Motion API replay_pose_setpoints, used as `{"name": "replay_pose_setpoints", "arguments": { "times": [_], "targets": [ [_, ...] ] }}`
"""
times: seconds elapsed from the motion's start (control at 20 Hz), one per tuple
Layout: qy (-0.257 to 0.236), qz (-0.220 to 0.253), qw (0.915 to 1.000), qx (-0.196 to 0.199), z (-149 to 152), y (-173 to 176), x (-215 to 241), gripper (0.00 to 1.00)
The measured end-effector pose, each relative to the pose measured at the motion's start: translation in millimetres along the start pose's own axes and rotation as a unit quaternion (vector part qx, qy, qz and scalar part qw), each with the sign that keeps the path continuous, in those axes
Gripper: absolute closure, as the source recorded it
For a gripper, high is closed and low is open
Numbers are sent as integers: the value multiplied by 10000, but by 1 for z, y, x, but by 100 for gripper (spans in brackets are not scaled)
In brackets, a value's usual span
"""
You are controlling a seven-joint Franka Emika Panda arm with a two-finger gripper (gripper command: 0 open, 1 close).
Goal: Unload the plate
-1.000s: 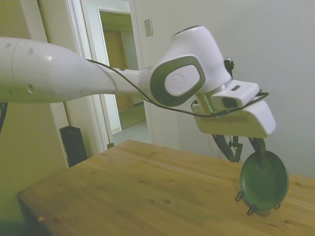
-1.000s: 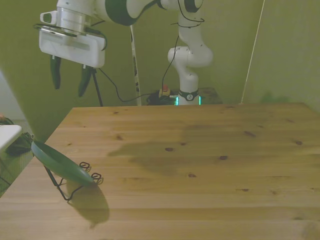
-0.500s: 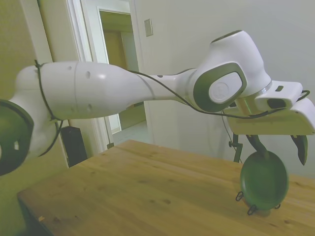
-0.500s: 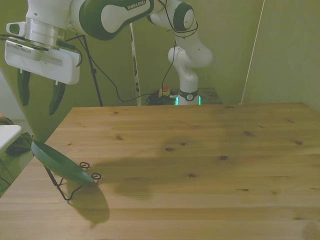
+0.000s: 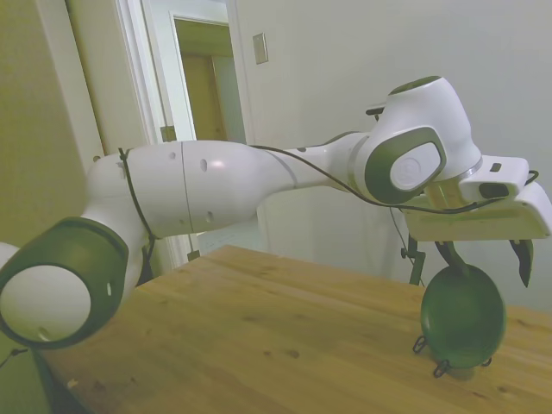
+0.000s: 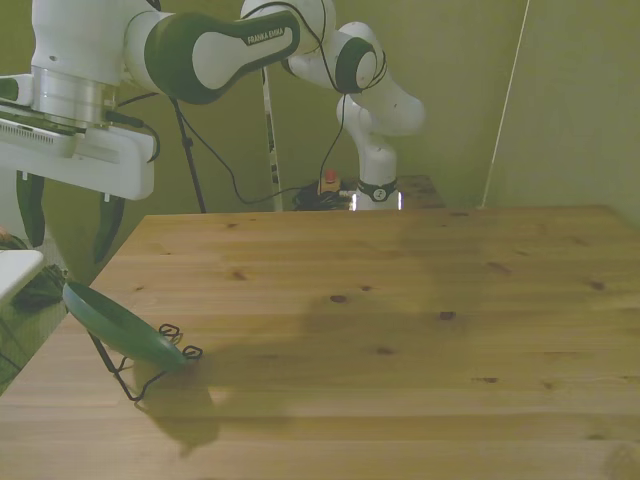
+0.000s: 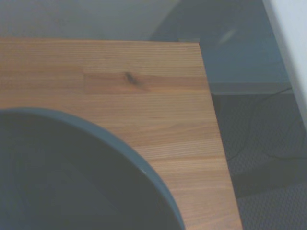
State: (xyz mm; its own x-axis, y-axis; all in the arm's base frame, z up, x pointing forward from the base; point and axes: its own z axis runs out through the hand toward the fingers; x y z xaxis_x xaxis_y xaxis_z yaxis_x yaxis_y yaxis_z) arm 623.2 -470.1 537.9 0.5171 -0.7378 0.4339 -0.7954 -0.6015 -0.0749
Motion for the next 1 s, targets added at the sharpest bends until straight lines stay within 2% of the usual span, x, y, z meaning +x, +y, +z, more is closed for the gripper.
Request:
{"name": "replay_pose_setpoints", "arguments": {
  "times": [0.3, 0.55, 0.6, 0.8, 1.0],
  "targets": [
    [106, -10, 9999, 23, 30, -9, 5, 0],
    [133, -48, 9999, 60, 38, -20, 5, 0],
    [130, -59, 9999, 69, 40, -21, 4, 100],
    [56, -167, 9997, 158, 42, -29, 2, 100],
    [-86, -487, 9985, 238, 38, -32, 0, 100]
  ]
}}
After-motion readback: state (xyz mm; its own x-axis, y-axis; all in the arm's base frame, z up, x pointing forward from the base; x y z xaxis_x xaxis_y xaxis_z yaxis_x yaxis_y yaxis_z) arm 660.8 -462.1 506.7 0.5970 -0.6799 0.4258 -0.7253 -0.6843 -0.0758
